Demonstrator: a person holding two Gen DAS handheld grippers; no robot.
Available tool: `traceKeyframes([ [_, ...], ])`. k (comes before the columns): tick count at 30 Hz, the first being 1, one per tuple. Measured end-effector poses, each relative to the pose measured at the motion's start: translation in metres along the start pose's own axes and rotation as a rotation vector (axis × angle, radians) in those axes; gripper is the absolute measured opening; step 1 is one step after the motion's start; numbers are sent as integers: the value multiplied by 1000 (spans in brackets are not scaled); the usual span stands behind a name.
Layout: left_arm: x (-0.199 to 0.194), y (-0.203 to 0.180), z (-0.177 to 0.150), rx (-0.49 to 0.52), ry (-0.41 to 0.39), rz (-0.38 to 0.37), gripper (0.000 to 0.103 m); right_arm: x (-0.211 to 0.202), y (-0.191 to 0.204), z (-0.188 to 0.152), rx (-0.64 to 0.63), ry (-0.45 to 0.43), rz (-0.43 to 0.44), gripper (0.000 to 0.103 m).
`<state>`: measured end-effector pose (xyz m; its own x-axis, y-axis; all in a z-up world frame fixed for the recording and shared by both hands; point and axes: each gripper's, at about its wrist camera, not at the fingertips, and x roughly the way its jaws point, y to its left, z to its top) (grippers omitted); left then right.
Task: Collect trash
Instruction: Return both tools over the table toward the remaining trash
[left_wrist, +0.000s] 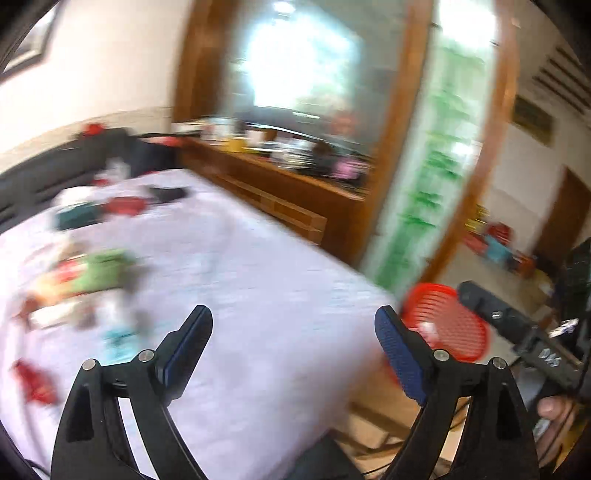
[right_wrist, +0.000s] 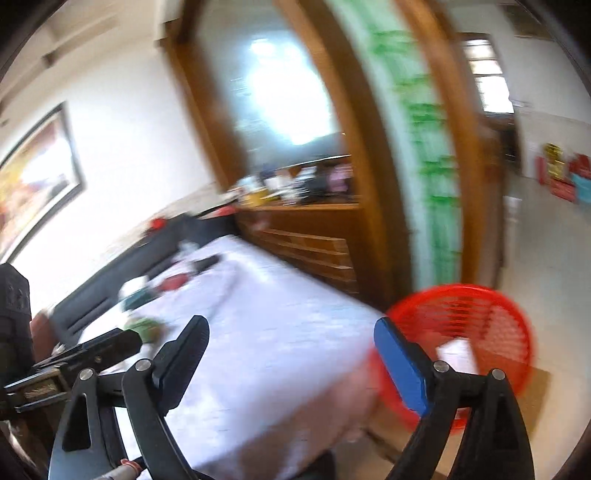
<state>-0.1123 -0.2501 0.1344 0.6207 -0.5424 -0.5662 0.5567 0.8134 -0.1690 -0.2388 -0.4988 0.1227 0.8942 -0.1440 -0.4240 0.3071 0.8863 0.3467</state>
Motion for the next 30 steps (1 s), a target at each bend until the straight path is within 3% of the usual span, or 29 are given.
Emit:
traceKeyframes([
  [7, -59, 116, -33, -216, -21, 283, 88, 30, 98, -26, -119, 100, 251, 94],
  [11, -79, 166, -50, -332, -22, 420, 89, 42, 140, -38, -167, 134, 313, 94],
  [18, -103, 187, -59, -380, -59, 488, 89, 48, 184, -49, -241, 153, 348, 94],
  [30, -117, 191, -65, -369, -62, 515, 89, 53, 234, -57, -320, 180, 366, 94],
])
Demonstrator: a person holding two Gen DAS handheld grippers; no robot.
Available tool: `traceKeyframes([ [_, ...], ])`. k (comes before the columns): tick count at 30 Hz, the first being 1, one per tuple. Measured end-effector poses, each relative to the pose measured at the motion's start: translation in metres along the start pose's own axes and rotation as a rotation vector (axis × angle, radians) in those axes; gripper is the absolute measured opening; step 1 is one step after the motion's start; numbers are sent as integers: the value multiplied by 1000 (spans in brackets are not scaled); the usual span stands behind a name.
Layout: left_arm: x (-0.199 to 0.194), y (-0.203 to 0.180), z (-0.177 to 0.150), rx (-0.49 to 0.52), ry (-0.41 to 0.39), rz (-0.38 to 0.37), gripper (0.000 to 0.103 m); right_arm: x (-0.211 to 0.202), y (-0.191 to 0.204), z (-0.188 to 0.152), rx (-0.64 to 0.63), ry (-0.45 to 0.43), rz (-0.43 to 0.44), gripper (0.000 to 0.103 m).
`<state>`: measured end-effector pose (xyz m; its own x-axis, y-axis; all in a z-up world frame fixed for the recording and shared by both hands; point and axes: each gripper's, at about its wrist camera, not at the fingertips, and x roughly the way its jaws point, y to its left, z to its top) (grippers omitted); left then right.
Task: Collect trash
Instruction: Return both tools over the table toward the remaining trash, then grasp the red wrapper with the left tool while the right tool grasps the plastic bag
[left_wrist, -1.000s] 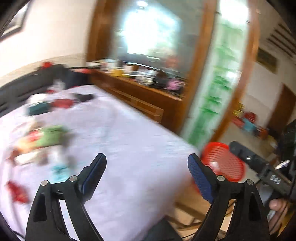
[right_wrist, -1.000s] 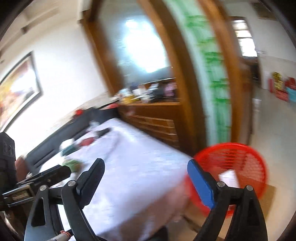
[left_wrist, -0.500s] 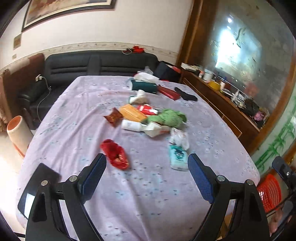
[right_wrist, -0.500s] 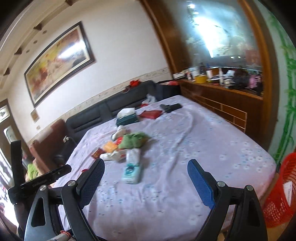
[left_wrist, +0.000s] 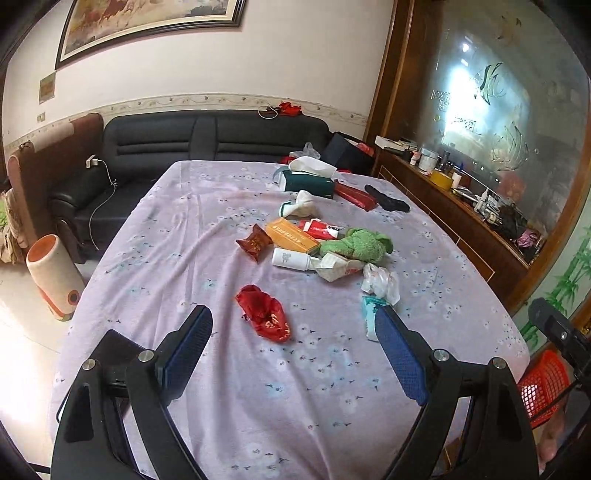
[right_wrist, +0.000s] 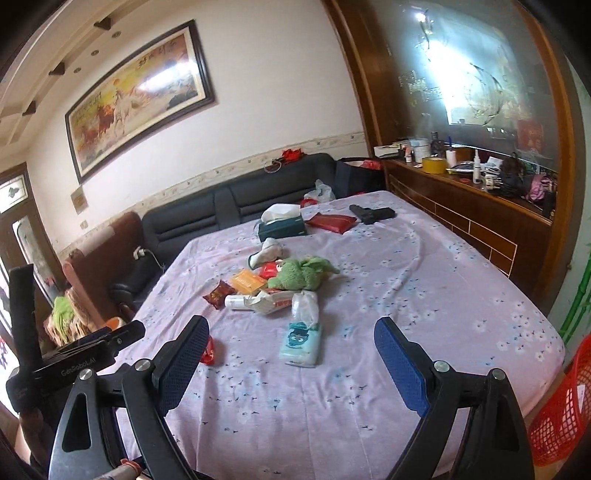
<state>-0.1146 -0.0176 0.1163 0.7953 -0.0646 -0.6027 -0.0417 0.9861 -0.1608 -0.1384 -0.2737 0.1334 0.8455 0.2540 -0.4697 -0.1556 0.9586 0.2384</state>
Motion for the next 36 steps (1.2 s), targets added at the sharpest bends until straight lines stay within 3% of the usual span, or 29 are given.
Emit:
traceKeyframes([
  [14, 30, 25, 8, -35, 35, 13, 89, 50, 19, 10, -33, 55, 11, 94],
  [23, 80, 36, 6, -52, 128, 28, 89, 107, 5, 9, 14, 141, 36, 93],
  [33, 153, 35, -4, -43, 252, 49, 88, 204, -14, 3, 52, 286, 36, 74],
  [36, 171, 40, -7, -72, 273, 50, 84, 239, -18, 3, 57, 334, 13, 69],
])
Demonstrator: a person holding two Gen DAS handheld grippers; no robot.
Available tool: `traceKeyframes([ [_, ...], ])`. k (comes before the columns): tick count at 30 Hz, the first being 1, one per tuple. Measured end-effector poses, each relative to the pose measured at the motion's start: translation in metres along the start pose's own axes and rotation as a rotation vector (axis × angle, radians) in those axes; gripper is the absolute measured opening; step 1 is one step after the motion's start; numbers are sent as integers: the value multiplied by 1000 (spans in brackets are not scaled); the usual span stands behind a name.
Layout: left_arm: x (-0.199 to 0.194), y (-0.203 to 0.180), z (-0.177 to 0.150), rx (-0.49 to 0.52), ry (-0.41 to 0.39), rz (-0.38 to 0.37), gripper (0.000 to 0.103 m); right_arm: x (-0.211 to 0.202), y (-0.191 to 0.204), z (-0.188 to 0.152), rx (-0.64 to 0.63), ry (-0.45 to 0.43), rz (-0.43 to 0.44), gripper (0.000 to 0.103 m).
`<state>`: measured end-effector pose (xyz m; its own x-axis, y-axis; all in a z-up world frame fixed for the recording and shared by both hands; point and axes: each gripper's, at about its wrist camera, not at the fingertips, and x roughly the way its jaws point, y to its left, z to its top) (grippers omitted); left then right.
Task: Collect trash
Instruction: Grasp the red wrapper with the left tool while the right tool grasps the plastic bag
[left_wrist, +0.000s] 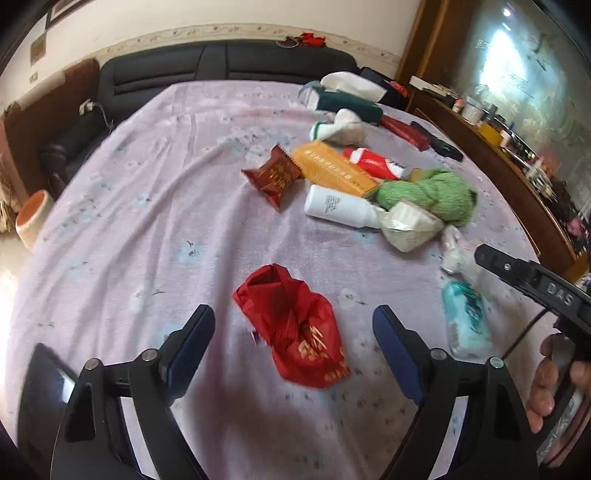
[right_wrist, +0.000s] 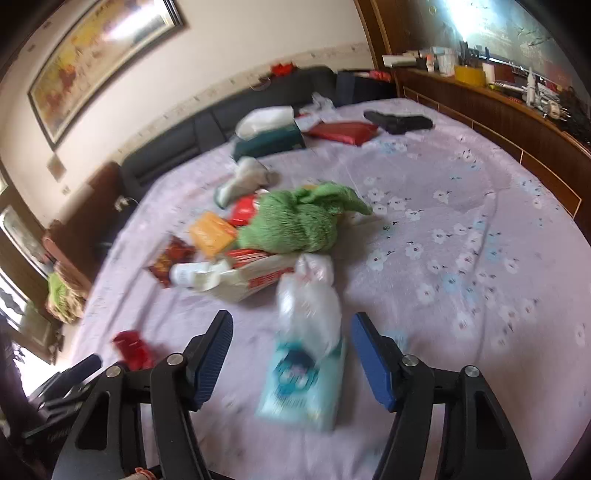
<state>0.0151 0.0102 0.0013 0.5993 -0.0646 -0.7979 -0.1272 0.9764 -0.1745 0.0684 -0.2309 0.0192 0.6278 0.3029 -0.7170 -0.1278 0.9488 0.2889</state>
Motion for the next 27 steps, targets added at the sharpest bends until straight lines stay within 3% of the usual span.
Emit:
traceKeyframes([
  [3, 16, 7, 0, -34, 53, -6, 64, 29, -4, 8, 18, 38, -5, 60],
  [6, 18, 8, -2, -23, 57, 5, 53, 53, -9, 9, 38, 91, 9, 37],
  [9, 14, 11, -6, -33, 47, -11, 41, 50, -17, 2, 93, 76, 28, 34],
  [12, 4, 4, -11, 0, 28, 6, 33, 20, -18, -6, 98, -11, 50, 33],
  [19, -22, -26, -28, 71, -9, -5, 32, -63, -26, -37, 118, -116, 130, 33],
  [27, -63, -86, -54, 193, -68, -87, 31, -136, -49, -82, 120, -173, 89, 34],
])
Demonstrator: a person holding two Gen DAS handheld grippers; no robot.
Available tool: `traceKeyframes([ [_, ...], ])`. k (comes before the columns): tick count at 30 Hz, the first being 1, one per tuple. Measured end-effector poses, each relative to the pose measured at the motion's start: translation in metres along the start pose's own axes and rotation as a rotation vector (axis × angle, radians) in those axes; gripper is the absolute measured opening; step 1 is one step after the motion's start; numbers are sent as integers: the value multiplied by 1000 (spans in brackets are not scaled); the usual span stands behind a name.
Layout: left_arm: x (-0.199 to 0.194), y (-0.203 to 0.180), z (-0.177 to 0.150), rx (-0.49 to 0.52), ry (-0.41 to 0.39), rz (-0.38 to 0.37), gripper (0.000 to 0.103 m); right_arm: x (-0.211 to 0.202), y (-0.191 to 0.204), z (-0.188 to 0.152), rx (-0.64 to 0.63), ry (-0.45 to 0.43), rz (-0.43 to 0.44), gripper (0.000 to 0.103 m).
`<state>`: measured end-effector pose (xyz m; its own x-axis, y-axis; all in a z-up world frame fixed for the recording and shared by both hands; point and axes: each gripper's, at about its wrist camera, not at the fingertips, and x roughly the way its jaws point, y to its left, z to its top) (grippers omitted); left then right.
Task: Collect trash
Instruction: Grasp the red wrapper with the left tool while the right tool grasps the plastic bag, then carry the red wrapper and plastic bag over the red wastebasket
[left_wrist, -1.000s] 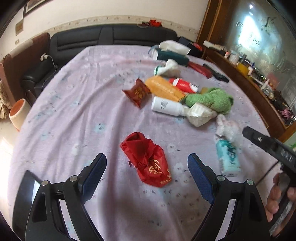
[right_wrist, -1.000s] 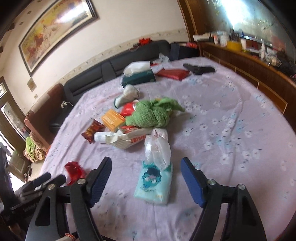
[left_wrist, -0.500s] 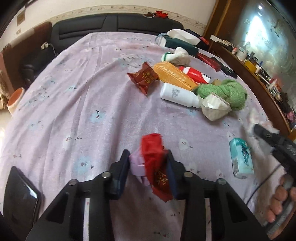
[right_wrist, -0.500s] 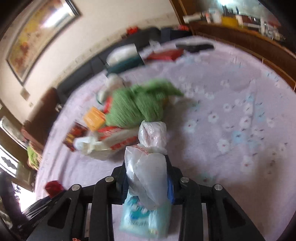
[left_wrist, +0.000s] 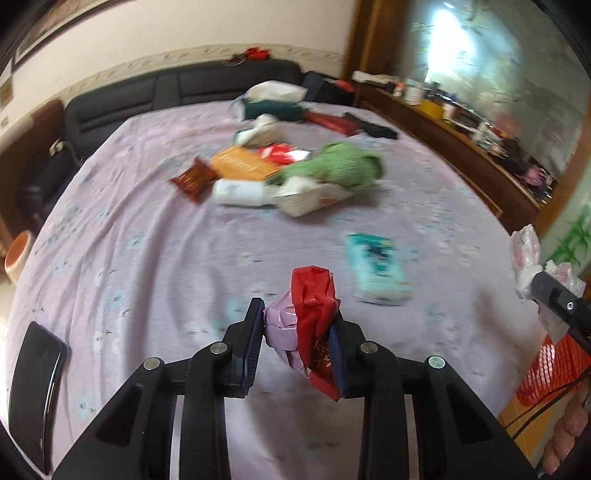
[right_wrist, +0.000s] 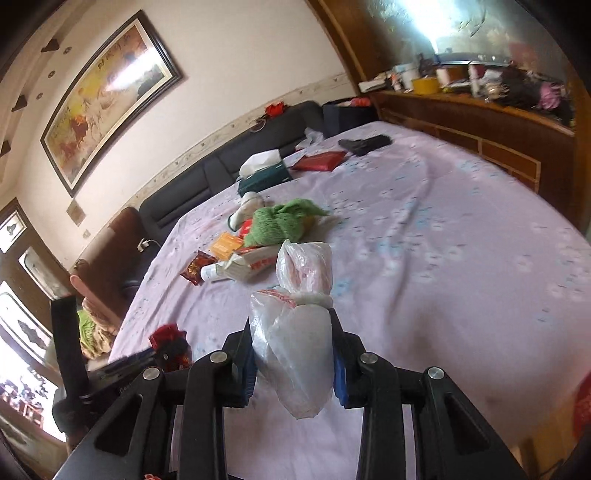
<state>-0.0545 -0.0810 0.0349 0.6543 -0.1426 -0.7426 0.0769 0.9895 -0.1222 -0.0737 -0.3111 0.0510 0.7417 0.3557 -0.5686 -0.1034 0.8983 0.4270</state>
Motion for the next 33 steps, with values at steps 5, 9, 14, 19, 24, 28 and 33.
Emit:
traceKeyframes([
  [5, -22, -31, 0, 40, -24, -75, 30, -39, -15, -10, 25, -51, -32, 35],
  [9, -42, -48, 2, 46, -31, -201, 30, -61, -26, -12, 39, -84, -36, 35],
  [14, -61, -76, 3, 103, -57, -247, 30, -85, -37, -14, 38, -126, -53, 35],
  [19, -70, -110, 4, 183, -77, -275, 30, -114, -51, -15, 55, -185, -86, 35],
  [24, -80, -149, 7, 257, -92, -327, 30, -147, -63, -17, 71, -238, -116, 35],
  [28, -90, -177, 8, 307, -125, -350, 30, -175, -69, -18, 68, -277, -153, 35],
  [33, -99, -211, 8, 364, -146, -387, 30, -207, -79, -21, 84, -333, -201, 35],
])
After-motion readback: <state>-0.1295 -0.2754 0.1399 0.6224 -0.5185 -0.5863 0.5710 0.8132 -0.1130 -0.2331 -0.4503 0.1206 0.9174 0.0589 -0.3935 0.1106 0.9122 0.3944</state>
